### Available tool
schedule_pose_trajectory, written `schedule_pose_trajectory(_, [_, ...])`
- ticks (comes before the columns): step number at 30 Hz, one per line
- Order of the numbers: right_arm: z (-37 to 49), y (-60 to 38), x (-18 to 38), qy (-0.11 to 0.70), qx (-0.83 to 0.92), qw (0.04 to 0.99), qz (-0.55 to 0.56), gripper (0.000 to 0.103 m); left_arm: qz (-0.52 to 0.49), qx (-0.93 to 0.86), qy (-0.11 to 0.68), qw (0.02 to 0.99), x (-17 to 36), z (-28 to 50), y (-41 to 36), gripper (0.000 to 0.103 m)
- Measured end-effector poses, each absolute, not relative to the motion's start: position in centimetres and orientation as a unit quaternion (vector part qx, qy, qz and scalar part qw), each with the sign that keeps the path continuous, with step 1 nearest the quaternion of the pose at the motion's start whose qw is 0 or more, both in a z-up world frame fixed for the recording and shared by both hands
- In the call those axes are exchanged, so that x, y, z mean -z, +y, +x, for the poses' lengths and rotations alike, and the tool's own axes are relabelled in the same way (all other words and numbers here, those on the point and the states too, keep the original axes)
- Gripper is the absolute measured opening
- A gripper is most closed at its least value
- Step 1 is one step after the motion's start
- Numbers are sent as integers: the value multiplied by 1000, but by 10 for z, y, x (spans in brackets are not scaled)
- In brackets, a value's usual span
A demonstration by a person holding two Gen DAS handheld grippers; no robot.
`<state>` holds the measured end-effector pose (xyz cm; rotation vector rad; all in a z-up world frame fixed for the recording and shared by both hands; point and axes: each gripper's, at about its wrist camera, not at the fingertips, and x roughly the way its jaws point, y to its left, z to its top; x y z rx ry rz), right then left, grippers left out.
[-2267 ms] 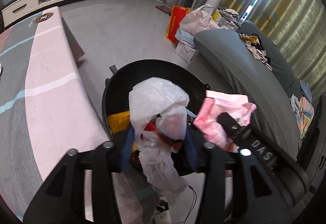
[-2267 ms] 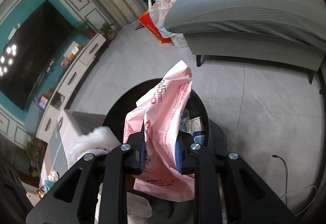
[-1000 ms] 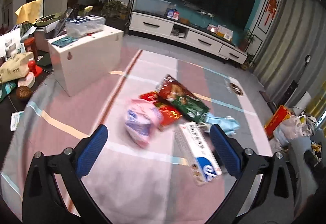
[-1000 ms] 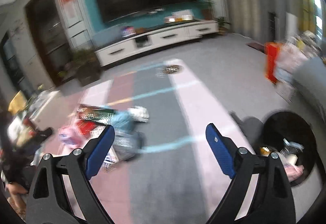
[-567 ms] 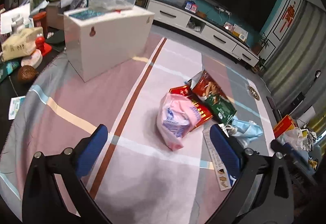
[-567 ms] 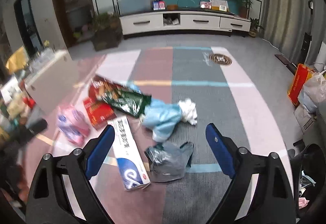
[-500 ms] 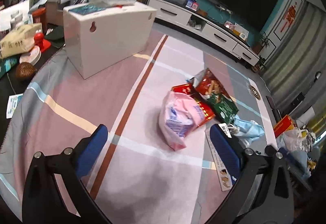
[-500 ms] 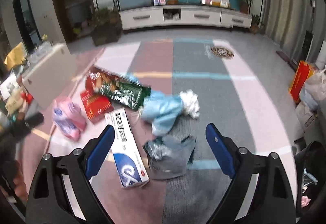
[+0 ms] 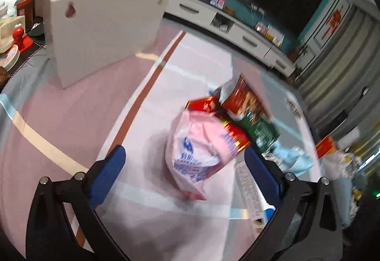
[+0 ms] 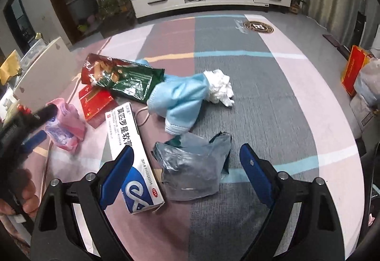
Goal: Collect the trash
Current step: 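Grasp the grey plastic bag with the right gripper while left grasps the pink snack package, then carry the grey bag in the right tool and pink package in the left tool over the bin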
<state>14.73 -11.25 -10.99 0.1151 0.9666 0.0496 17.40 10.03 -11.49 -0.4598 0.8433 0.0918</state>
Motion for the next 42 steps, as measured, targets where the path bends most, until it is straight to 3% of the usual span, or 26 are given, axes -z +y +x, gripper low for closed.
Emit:
schedule_pose_trajectory(2, [148,-113,113,470,-29,880,62,87,-216,-46,418,881,122,176,97,88])
schedule_pose_trajectory(7, [149,-112,122,484,-26,872,59,72,-242,1,404,882,123,174,93,61])
schedule_pose_trajectory(14, [146,-118,126,492,-34,866,82,59,-248,16,403,881,122,171,89,53])
schedule_pose_trajectory(42, [122,-141,69,422,-12,902,87,56,-234,84,336,909,26,98,37,51])
